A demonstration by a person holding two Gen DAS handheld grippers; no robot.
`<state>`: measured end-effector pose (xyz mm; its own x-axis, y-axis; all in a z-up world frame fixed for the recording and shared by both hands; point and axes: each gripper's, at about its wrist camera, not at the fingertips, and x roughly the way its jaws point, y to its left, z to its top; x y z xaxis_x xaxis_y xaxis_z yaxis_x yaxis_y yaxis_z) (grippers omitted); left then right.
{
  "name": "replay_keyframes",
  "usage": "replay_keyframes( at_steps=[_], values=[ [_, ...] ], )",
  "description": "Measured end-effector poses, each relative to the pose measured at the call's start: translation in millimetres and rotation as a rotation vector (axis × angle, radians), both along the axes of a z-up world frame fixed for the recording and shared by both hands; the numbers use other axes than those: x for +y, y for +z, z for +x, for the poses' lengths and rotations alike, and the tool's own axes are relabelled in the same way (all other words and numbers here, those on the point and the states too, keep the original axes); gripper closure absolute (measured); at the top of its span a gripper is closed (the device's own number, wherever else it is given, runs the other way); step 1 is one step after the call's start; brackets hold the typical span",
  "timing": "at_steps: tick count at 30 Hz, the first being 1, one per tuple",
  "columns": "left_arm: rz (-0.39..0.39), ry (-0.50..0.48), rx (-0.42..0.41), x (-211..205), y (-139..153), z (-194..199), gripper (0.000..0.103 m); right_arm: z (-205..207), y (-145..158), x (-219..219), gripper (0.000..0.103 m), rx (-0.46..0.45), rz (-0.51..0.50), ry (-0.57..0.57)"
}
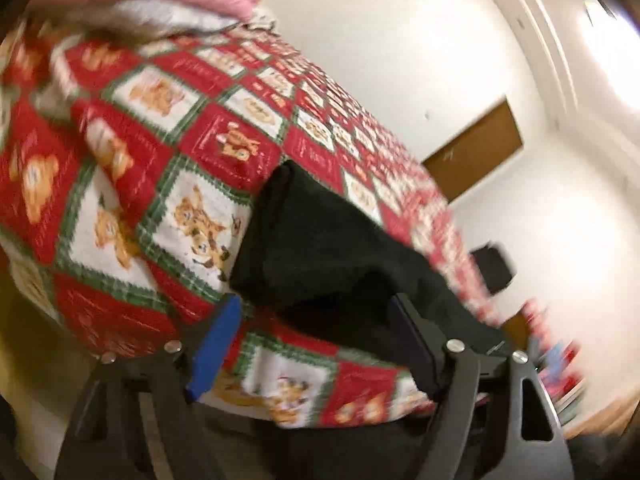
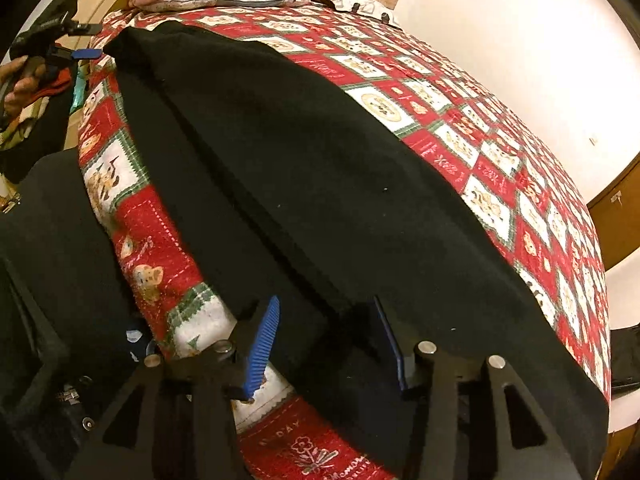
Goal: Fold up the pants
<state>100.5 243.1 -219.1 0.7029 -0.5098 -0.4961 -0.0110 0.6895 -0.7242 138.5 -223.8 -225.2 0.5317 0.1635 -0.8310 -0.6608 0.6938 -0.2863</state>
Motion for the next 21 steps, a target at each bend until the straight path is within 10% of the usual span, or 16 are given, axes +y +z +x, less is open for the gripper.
replay_keyframes(
  at_steps=[21],
  values=[
    [-0.426, 0.189, 0.219, -13.6, -25.7, 23.3, 0.024, -2.1, 2.0, -0.2, 0.054, -0.032, -0.027, -0.001]
  ],
)
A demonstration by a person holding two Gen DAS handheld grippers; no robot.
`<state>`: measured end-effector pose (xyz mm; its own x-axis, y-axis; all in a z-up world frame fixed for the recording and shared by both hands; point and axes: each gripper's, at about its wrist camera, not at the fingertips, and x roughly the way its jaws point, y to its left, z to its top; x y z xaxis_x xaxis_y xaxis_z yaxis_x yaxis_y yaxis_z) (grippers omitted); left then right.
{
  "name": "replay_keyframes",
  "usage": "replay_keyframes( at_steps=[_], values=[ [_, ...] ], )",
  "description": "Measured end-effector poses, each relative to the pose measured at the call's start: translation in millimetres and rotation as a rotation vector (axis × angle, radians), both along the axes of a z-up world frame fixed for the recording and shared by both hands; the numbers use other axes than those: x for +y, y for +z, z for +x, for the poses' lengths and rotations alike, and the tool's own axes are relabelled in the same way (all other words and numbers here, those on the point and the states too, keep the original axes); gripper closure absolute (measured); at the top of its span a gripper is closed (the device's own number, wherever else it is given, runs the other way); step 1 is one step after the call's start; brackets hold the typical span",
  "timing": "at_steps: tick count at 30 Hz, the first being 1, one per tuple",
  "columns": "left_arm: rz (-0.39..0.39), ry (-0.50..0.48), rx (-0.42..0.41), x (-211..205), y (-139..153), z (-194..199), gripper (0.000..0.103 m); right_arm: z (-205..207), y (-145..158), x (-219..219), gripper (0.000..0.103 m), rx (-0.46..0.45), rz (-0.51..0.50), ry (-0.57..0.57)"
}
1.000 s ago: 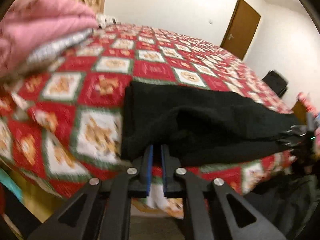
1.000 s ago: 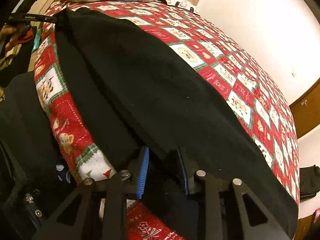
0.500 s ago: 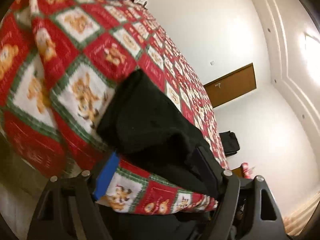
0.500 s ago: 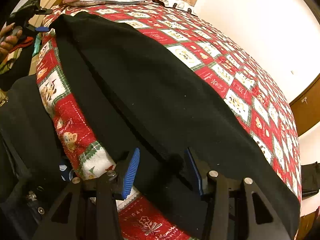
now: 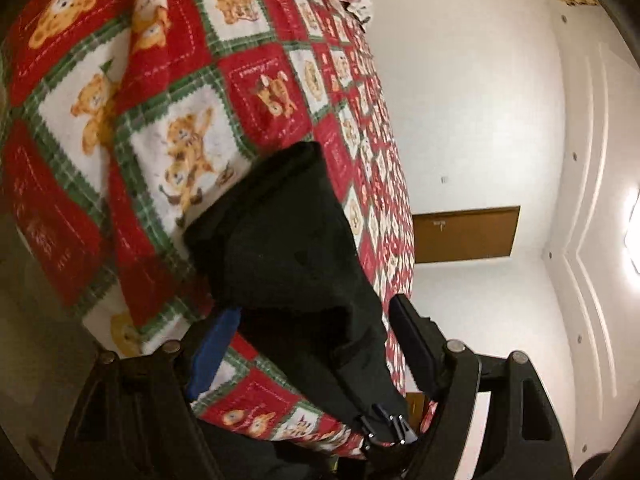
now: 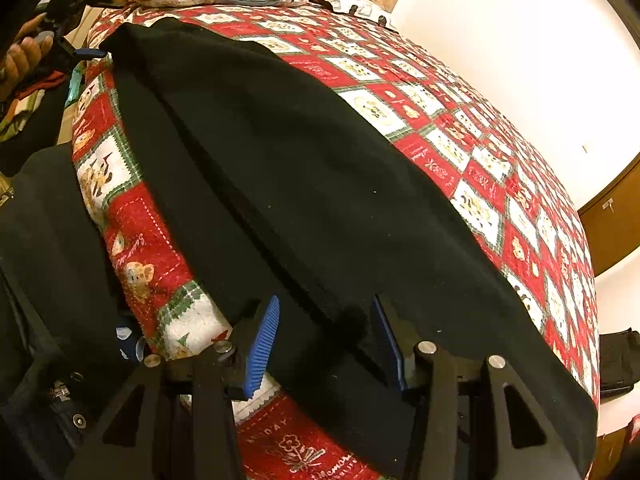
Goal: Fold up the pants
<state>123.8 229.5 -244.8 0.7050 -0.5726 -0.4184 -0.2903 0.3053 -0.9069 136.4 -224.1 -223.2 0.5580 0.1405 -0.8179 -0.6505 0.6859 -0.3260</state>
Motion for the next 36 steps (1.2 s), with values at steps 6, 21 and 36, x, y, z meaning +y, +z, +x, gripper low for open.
replay_keyframes(
  at_steps=[6, 21, 36],
  values=[
    [0.107, 0.063, 0.086, -2.5, -9.2, 14.4, 0.033, -0.3, 0.0, -1.9, 0.054, -0.002, 0.008, -0.004],
    [0.232, 0.032, -0.042, 4.9, 16.3, 14.6, 0.094, -4.4, 7.1, -9.2, 0.054, -0.037, 0.029, -0.006],
    [0.246, 0.018, -0.044, 15.5, 6.5, 16.1, 0.094, 12.4, -2.0, -3.6, 0.088, 0.012, 0.015, 0.0]
  ],
)
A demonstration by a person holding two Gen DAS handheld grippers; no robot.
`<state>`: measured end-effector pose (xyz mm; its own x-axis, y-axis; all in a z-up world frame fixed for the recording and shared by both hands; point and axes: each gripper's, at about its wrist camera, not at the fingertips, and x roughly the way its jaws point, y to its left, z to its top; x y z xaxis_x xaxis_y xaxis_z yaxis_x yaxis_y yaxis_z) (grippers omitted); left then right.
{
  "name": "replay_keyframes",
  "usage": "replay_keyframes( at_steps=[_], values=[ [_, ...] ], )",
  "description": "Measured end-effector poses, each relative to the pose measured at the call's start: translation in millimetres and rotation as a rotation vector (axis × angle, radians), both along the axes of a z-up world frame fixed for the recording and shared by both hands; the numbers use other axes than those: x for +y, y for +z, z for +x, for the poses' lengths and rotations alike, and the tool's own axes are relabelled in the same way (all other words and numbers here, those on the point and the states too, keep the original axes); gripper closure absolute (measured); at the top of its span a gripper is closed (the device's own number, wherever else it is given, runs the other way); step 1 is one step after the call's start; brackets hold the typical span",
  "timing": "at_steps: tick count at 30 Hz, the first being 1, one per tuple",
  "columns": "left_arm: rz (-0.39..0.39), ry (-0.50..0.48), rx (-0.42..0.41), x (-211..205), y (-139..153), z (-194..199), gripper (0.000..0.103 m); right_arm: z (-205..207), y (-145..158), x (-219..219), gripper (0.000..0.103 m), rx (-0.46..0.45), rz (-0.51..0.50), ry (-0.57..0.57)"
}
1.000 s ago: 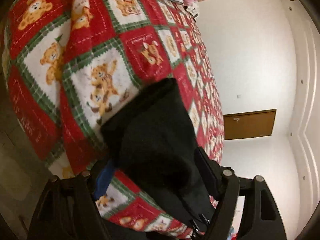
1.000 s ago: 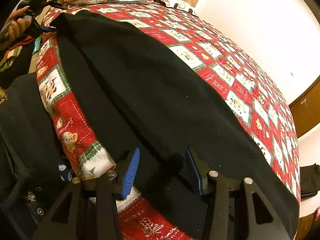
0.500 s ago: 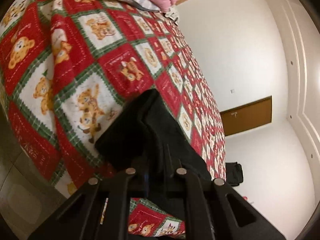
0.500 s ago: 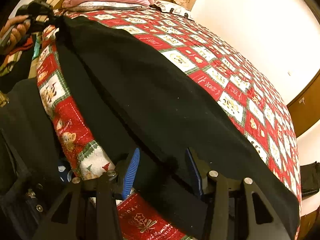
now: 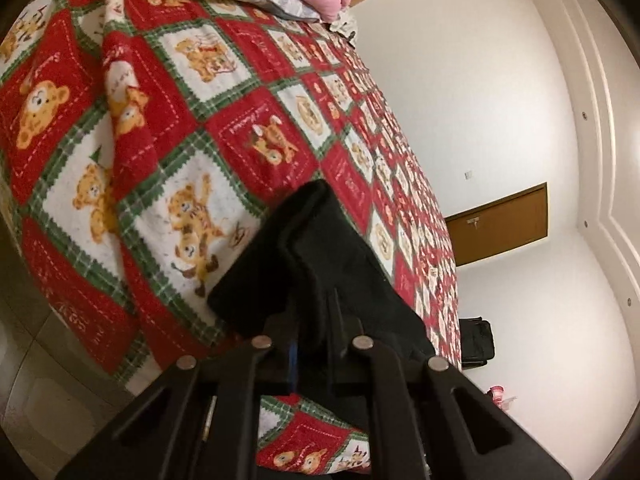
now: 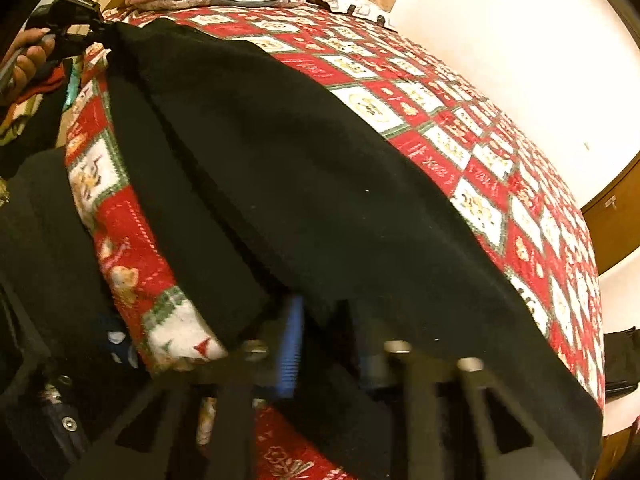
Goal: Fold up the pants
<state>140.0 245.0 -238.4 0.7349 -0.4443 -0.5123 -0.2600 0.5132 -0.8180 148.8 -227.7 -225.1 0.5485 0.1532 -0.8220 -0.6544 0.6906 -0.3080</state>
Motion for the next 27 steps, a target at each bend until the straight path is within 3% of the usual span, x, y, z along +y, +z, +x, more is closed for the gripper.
replay_keyframes(
  at_steps=[2, 10, 15, 18, 21, 27],
  values=[
    [0.0, -0.004, -0.014, -0.1, 3.4, 0.5, 0.095, -2.0, 2.2, 1.8, 0.095, 0.013, 0.001, 0.012],
    [0.026, 0.003, -0.073, 11.8, 27.3, 32.0, 0.095, 11.3, 23.7, -1.0, 0.1, -0.016, 0.025, -0.031],
    [0.023, -0.011, -0.147, 21.6, 51.6, 66.4, 0.095, 20.9, 62.0, -11.9, 0.101, -0.126, 0.073, -0.08],
    [0.034, -0.03, -0.203, 19.1, 65.1, 66.9, 0.095, 12.7, 80.7, -17.9, 0.101, -0.154, 0.116, -0.083],
    [0.058, -0.058, -0.179, 19.3, 50.3, 56.8, 0.095, -4.0, 64.4, -14.1, 0.101, -0.1, 0.084, -0.039],
    [0.051, -0.048, -0.017, 39.5, -26.9, 26.4, 0.095, -29.7, -9.8, -2.7, 0.101, 0.03, -0.043, 0.054]
  ],
)
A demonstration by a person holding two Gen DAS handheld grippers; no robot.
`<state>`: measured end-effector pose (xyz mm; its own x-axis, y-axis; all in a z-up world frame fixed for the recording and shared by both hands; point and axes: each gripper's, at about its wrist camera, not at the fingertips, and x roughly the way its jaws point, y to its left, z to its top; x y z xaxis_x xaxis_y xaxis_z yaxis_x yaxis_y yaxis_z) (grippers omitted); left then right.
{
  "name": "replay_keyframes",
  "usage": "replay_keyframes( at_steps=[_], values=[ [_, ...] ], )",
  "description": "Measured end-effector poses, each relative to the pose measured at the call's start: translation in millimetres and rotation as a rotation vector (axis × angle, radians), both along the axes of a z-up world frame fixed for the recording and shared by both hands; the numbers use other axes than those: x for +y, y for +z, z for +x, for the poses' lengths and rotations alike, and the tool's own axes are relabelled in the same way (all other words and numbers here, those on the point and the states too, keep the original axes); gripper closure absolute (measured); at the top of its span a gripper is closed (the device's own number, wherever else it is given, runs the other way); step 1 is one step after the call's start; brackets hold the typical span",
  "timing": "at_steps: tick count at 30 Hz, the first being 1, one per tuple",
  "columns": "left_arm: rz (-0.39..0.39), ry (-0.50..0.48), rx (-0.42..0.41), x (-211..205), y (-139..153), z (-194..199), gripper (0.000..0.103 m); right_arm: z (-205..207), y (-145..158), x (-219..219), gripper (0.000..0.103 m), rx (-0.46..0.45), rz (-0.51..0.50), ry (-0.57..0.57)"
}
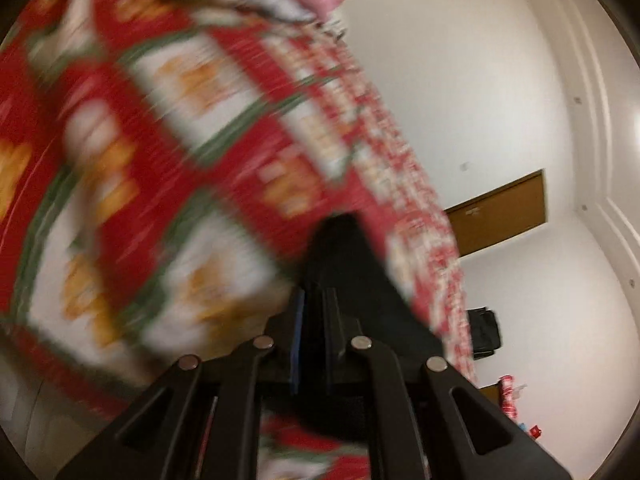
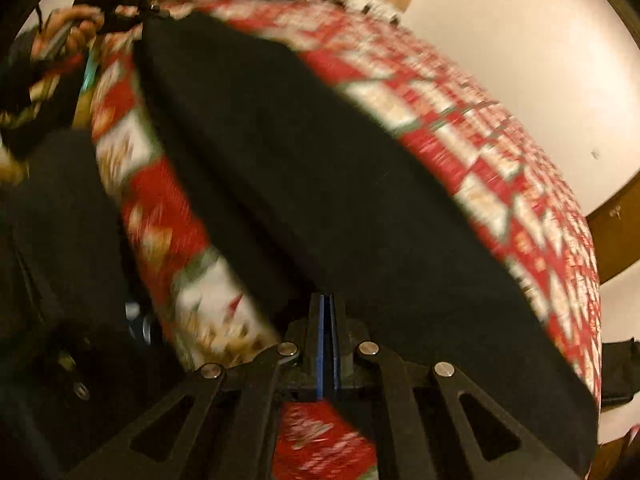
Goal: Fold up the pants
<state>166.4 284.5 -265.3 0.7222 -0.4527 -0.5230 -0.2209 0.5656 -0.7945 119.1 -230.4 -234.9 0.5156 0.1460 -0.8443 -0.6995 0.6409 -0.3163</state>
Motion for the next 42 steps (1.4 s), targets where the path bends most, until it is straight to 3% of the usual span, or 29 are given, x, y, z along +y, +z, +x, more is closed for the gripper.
replay_keyframes(
  at_steps=[2, 6, 12, 17, 20, 23, 25, 26, 27, 29, 32, 35, 37, 42],
  values=[
    [-0.038, 0.004, -0.022, 4.9, -10.4, -8.7, 0.093, -1.9, -5.7, -0.3, 0.101, -0.002, -0.001, 0.001],
    [0.029, -0.023, -0.057, -0.6, 3.6, -13.2, 0.094, 3.0, 1.6, -6.4, 0.101, 0.013, 0.028, -0.022],
    [0.036, -0.027, -0.099, 5.6, 17.8, -23.0, 0.094, -1.4, 7.0, -9.3, 0.101, -0.035, 0.004, -0.024],
    [0.011, -0.055, -0.038, 14.5, 4.5, -28.0, 0.094, -1.7, 10.3, -24.9, 0.1, -0.009, 0.032, -0.061],
    [0.108, -0.077, -0.02, 14.6, 10.0, -42.0, 0.093, -9.9, 16.2, -41.2, 0.099, -0.046, 0.012, -0.106],
    [0.153, -0.052, 0.028, 29.1, 12.6, -57.4, 0.093, -16.7, 26.6, -63.8, 0.099, -0.052, 0.034, -0.162],
    [0.196, -0.006, 0.041, 41.2, 17.0, -69.2, 0.093, -22.6, 34.0, -81.2, 0.089, -0.041, 0.06, -0.199],
    [0.226, 0.018, 0.029, 44.4, 24.1, -74.9, 0.093, -23.0, 37.1, -91.3, 0.055, -0.04, 0.076, -0.226],
    [0.251, 0.024, 0.016, 44.9, 30.9, -78.2, 0.093, -22.6, 39.9, -102.3, 0.029, -0.037, 0.097, -0.259],
    [0.316, 0.011, -0.015, 34.4, 50.3, -77.7, 0.093, -27.0, 47.1, -118.0, 0.029, -0.109, 0.089, -0.312],
    [0.395, -0.083, -0.076, -5.5, 79.7, -61.0, 0.087, -25.4, 57.8, -140.6, 0.029, -0.223, 0.02, -0.399],
    [0.453, -0.203, -0.128, -57.4, 100.9, -42.7, 0.069, -19.4, 59.6, -159.1, 0.029, -0.288, -0.077, -0.427],
    [0.483, -0.328, -0.169, -108.1, 111.3, -29.2, 0.05, -15.4, 57.1, -169.5, 0.029, -0.306, -0.146, -0.432],
    [0.496, -0.668, -0.257, -222.5, 118.1, -23.8, 0.049, -11.5, 57.5, -199.6, 0.029, -0.313, -0.204, -0.477]
  ],
)
